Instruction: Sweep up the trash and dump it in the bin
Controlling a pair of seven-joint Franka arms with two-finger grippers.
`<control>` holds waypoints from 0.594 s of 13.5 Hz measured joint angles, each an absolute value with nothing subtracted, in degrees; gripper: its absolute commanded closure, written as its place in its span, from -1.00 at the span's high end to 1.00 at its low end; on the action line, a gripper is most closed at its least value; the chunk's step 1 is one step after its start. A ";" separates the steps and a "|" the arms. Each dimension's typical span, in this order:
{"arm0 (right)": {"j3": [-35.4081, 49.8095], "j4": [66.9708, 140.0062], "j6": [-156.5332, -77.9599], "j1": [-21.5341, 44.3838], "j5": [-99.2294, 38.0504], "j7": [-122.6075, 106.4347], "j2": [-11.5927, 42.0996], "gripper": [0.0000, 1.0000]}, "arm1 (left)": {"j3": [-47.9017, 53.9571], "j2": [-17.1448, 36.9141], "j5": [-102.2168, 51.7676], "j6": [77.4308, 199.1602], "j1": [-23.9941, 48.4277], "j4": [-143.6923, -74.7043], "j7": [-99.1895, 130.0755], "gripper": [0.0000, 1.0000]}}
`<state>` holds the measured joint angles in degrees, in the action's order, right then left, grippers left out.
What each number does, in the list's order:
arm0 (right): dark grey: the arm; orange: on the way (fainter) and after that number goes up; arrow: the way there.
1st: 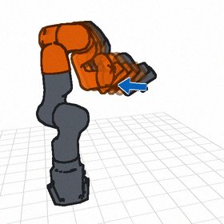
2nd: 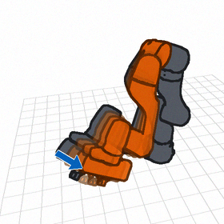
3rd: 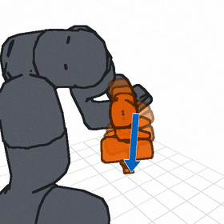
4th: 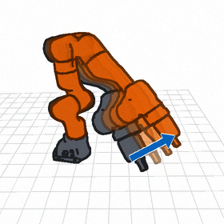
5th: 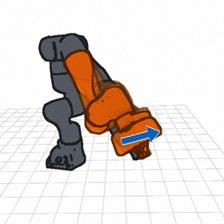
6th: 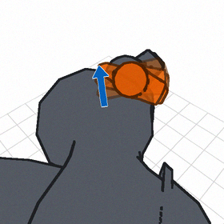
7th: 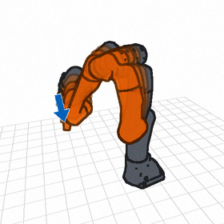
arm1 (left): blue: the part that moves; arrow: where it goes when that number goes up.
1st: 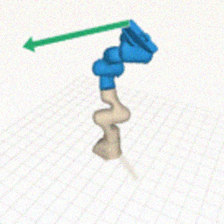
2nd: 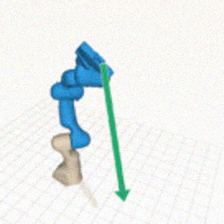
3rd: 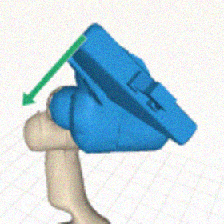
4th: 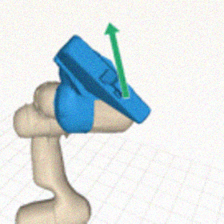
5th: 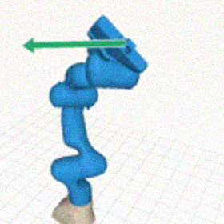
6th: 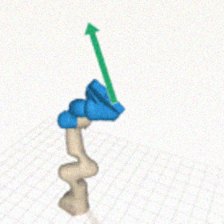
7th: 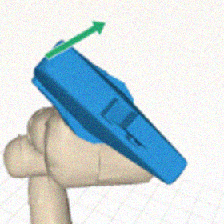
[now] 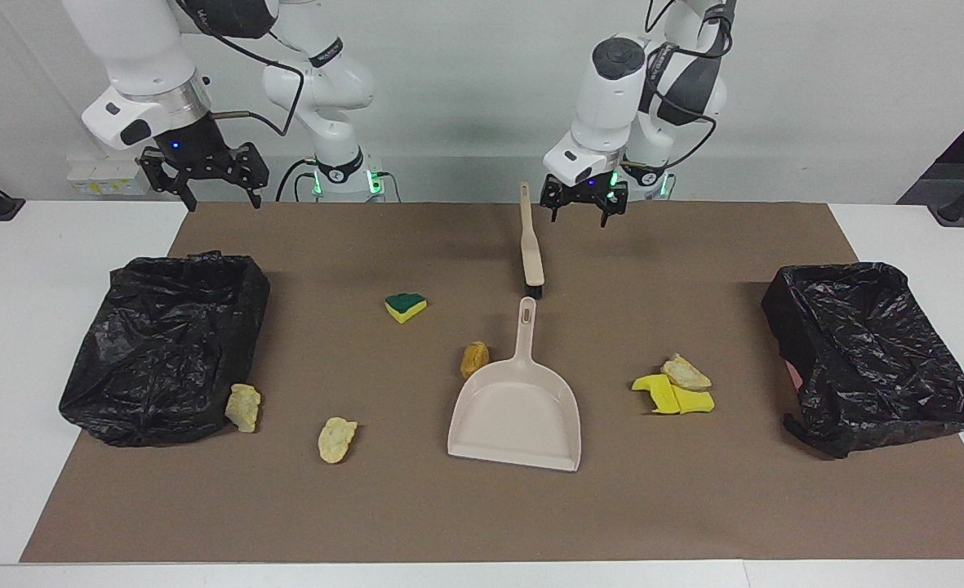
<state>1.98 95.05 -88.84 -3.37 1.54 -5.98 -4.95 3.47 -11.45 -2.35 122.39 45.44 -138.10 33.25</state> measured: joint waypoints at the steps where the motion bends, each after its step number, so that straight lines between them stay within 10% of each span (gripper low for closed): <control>1: 1.98 95.05 -88.84 -3.37 1.54 -5.98 -4.96 1.00 | 3.47 -11.37 -2.36 123.28 47.09 -139.44 34.55 1.00; 8: 2.18 95.05 -88.85 -3.34 1.54 -5.98 -4.96 1.00 | 3.40 -11.06 -2.56 129.11 51.86 -144.04 38.43 1.00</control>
